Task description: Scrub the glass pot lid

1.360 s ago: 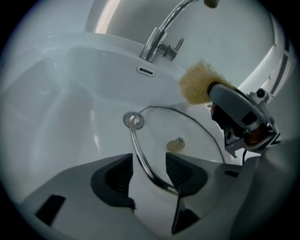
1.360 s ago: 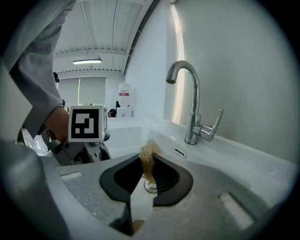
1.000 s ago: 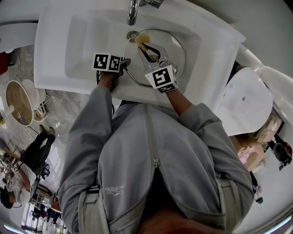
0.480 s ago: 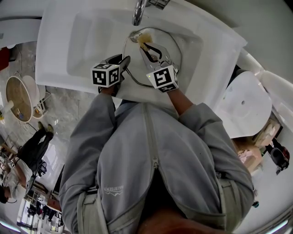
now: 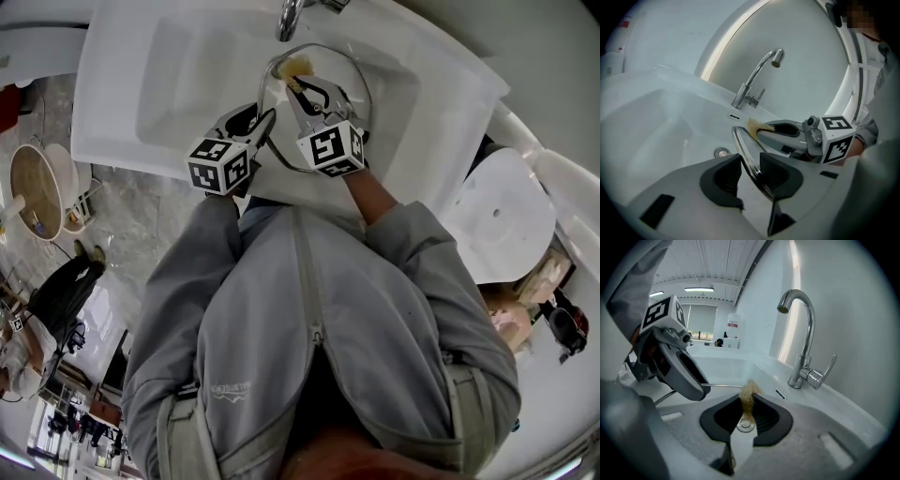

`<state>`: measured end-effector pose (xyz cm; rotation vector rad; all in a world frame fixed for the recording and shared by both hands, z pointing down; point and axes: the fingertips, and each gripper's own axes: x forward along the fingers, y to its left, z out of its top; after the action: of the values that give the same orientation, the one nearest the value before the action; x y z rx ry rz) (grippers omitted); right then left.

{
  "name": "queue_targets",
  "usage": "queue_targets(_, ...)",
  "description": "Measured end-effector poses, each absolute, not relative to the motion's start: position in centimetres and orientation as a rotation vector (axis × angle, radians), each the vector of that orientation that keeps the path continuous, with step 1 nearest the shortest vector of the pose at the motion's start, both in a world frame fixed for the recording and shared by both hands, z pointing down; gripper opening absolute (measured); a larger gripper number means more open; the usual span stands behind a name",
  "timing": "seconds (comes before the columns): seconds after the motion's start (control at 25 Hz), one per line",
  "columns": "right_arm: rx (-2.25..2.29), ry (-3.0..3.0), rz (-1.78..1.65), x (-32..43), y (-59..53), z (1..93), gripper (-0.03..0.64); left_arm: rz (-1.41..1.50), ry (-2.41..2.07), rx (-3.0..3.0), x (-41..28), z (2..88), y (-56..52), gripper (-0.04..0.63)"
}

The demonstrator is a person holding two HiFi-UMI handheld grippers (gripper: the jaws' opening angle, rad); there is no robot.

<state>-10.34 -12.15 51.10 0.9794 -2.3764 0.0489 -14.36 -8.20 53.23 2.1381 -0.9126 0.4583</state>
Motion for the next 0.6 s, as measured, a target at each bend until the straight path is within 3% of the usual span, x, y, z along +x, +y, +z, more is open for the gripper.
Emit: queue_targets(0.6,0.579,-2.346,0.154,-12.8,-8.7,54.9,0.052,0.484,-0.953,2.172,-14.3,52.7,-7.6,0.124)
